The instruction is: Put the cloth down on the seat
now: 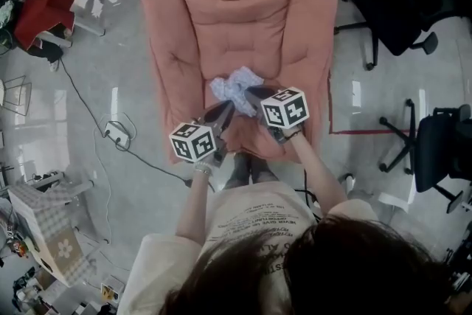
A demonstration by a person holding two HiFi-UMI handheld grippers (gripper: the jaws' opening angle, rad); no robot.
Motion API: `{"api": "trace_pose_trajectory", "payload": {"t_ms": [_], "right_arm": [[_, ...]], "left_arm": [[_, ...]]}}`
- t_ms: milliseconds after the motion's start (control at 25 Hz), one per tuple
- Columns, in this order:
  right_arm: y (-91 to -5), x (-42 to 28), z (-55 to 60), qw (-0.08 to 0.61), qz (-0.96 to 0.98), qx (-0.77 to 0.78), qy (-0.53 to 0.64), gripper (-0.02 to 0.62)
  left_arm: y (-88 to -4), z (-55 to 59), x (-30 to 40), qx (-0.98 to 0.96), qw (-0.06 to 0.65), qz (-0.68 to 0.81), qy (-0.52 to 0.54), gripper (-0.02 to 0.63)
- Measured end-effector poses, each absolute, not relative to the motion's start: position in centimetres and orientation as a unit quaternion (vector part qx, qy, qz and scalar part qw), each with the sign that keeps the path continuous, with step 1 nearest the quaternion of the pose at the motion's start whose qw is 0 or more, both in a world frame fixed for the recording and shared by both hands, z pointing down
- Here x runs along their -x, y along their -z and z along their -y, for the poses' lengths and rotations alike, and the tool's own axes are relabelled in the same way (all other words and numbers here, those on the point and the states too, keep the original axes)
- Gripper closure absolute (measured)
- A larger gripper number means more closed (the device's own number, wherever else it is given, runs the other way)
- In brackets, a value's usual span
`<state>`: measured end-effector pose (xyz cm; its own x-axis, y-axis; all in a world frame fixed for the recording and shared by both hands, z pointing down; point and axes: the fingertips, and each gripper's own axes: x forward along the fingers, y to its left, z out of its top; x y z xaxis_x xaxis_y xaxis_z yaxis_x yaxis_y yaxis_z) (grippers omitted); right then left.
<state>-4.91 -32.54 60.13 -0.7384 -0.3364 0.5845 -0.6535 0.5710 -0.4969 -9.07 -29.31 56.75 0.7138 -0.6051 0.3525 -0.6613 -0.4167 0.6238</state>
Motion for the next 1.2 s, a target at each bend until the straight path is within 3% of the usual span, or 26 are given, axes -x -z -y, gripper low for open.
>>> {"api": "trace_pose_trajectory", "payload": {"t_ms": [240,1200], "right_arm": [[-57.0,4.8,32.0,0.193,0.872,-0.297,-0.338,0.591],[-51.1,5.2,30.3,0.135,0.910,-0.288,-0.266,0.594]], "left_arm": [[-54.3,28.6,8.5,-0.859,0.361,0.361,-0.034,0.620],[-49.3,27.5,8.3,-0.890,0.284,0.358,-0.009,0.620]]}}
